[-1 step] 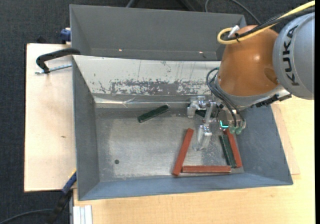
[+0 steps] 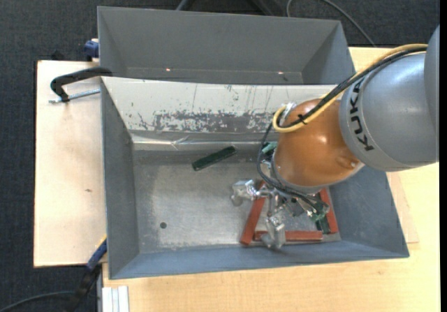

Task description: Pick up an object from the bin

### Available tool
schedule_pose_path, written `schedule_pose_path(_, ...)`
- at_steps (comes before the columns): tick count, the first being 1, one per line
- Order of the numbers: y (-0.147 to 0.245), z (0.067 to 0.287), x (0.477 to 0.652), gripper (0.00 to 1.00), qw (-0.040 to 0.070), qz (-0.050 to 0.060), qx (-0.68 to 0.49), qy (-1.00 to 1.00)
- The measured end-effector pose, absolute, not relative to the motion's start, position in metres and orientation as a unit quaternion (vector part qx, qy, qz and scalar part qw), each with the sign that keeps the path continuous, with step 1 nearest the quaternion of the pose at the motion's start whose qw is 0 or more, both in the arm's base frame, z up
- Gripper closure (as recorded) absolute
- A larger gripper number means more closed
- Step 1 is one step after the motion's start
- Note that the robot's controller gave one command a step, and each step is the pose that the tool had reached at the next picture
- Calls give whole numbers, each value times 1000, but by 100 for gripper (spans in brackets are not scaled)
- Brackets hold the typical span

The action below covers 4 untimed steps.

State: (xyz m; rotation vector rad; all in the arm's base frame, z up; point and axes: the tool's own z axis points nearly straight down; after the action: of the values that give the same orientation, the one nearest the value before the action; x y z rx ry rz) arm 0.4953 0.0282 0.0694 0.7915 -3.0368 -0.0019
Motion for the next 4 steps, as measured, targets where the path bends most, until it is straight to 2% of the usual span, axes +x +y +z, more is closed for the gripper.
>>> schedule_pose_path(1, 65, 101, 492, 0, -4, 0, 363, -932)
schedule_pose_path(2, 38, 101, 492, 0, -3, 0, 447, -894)
schedule_pose_path(3, 58, 70, 491, 0, 1, -1, 502, -865)
schedule_pose_path(4, 59, 71, 491, 0, 0, 0, 501, -865)
